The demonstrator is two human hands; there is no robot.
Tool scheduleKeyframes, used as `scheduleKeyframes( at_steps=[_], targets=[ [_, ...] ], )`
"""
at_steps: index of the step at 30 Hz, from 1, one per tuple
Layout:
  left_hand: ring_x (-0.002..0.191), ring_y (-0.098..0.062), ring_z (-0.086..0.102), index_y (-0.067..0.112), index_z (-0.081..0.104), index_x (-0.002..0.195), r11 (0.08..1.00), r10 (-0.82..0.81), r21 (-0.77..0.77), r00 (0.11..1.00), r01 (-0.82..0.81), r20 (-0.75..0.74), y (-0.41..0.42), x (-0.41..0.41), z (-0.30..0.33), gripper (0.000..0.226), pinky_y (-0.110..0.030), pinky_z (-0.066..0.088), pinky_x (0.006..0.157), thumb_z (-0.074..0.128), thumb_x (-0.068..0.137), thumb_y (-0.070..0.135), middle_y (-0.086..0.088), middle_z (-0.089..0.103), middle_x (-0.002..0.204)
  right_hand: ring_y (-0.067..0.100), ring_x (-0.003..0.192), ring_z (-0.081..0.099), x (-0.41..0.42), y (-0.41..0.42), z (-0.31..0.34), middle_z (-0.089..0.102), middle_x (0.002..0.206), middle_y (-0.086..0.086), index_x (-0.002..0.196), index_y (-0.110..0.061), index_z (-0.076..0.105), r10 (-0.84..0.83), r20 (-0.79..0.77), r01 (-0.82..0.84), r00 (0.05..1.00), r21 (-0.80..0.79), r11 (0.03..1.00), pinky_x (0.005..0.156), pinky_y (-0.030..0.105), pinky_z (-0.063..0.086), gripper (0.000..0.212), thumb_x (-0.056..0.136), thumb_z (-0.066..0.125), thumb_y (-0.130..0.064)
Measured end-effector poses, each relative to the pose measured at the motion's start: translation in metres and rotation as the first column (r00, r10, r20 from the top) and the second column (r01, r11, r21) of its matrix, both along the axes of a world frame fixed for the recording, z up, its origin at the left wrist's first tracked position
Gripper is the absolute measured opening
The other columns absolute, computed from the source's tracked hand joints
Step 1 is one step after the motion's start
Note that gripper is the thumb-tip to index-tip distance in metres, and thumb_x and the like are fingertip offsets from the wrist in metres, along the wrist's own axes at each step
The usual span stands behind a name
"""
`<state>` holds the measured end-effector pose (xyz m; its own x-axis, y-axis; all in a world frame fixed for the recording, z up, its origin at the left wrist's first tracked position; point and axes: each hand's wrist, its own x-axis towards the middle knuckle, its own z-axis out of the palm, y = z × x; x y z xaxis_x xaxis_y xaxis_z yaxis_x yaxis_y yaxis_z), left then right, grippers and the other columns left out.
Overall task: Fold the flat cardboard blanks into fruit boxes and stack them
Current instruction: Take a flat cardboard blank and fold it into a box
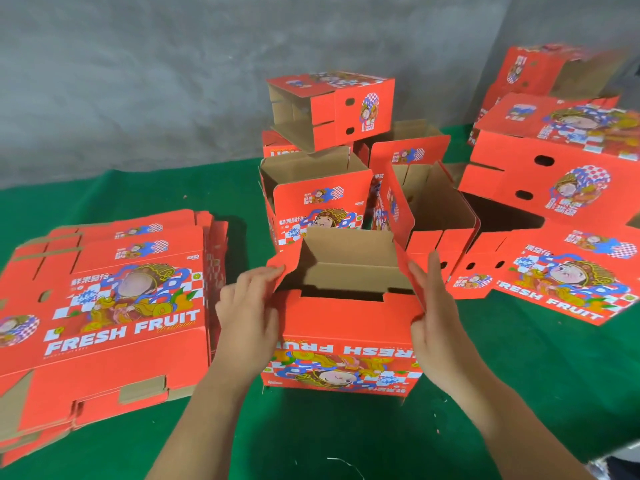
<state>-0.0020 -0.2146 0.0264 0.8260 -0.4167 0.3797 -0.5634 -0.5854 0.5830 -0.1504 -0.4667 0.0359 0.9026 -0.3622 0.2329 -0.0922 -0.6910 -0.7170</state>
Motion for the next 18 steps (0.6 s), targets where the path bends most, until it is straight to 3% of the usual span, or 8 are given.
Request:
scheduleKeyframes(
  at_steps=[3, 5, 8, 10, 12, 14, 18],
  targets=[
    [0.104, -0.013, 0.045, 0.036, 0.053, 0.125, 0.998, 0.003, -0.070, 1.000, -0.004, -0.015, 0.002, -0.002, 0.000, 0.036, -0.045, 0.037, 0.089, 0.052, 0.089, 0.037, 0.023, 0.047, 0.112, -0.009, 0.148, 0.009, 0.000, -0.001, -0.008, 0.014, 0.160, -0.031, 0.154, -0.051, 0.007, 0.027, -0.024, -0.029, 0.999, -0.063, 0.998, 0.121, 0.016, 0.015, 0.103, 0.088, 0.043, 0.019],
    [0.100, -0.016, 0.050, 0.034, 0.059, 0.122, 0.997, -0.027, -0.076, 0.999, 0.025, -0.020, 0.001, 0.004, 0.008, 0.034, -0.048, 0.040, 0.090, 0.047, 0.095, 0.051, 0.016, 0.049, 0.103, -0.004, 0.152, 0.006, -0.002, -0.003, -0.014, 0.008, 0.162, -0.032, 0.156, -0.046, 0.011, 0.044, -0.036, -0.047, 0.998, -0.095, 0.994, 0.121, 0.013, 0.009, 0.101, 0.087, 0.044, 0.019],
    [0.112, -0.015, 0.051, 0.032, 0.058, 0.108, 0.994, -0.094, -0.061, 0.995, 0.093, -0.018, -0.008, 0.015, 0.020, 0.022, -0.052, 0.038, 0.100, 0.040, 0.102, 0.044, 0.013, 0.055, 0.112, 0.002, 0.154, 0.008, -0.003, -0.005, -0.017, 0.010, 0.166, -0.025, 0.158, -0.045, 0.012, 0.057, -0.024, -0.059, 0.998, -0.112, 0.992, 0.120, 0.011, 0.006, 0.101, 0.086, 0.044, 0.019],
    [0.133, -0.011, 0.043, 0.029, 0.051, 0.107, 0.978, -0.199, -0.092, 0.970, 0.188, -0.140, -0.017, 0.021, 0.025, 0.014, -0.048, 0.032, 0.111, 0.040, 0.102, 0.036, 0.012, 0.053, 0.128, 0.003, 0.155, 0.009, -0.004, -0.007, -0.017, 0.011, 0.167, -0.024, 0.158, -0.046, 0.013, 0.057, -0.027, -0.060, 0.998, -0.107, 0.992, 0.119, 0.009, 0.006, 0.101, 0.087, 0.044, 0.018],
    [0.133, -0.013, 0.044, 0.029, 0.050, 0.115, 0.952, -0.299, -0.151, 0.905, 0.264, -0.302, -0.025, 0.027, 0.031, 0.019, -0.047, 0.032, 0.114, 0.039, 0.101, 0.035, 0.009, 0.055, 0.130, 0.004, 0.155, 0.009, -0.007, -0.008, -0.016, 0.012, 0.167, -0.025, 0.158, -0.045, 0.014, 0.058, -0.030, -0.061, 0.998, -0.085, 0.995, 0.119, 0.008, 0.006, 0.099, 0.088, 0.045, 0.018],
    [0.130, -0.009, 0.043, 0.039, 0.054, 0.126, 0.953, -0.303, -0.104, 0.897, 0.284, -0.323, -0.028, 0.031, 0.034, 0.032, -0.044, 0.030, 0.115, 0.036, 0.099, 0.035, 0.015, 0.052, 0.130, 0.006, 0.156, 0.009, -0.010, -0.007, -0.017, 0.011, 0.167, -0.026, 0.159, -0.044, 0.015, 0.070, -0.035, -0.073, 0.997, -0.078, 0.994, 0.120, 0.011, 0.007, 0.097, 0.090, 0.045, 0.016],
    [0.130, -0.005, 0.034, 0.062, 0.053, 0.127, 0.963, -0.263, -0.041, 0.894, 0.266, -0.364, -0.029, 0.037, 0.032, 0.047, -0.039, 0.024, 0.113, 0.030, 0.093, 0.039, 0.027, 0.045, 0.126, 0.011, 0.156, 0.012, -0.009, -0.005, -0.018, 0.013, 0.168, -0.022, 0.160, -0.039, 0.018, 0.061, -0.015, -0.062, 0.998, -0.082, 0.995, 0.123, 0.017, 0.009, 0.094, 0.089, 0.045, 0.017]
  ],
)
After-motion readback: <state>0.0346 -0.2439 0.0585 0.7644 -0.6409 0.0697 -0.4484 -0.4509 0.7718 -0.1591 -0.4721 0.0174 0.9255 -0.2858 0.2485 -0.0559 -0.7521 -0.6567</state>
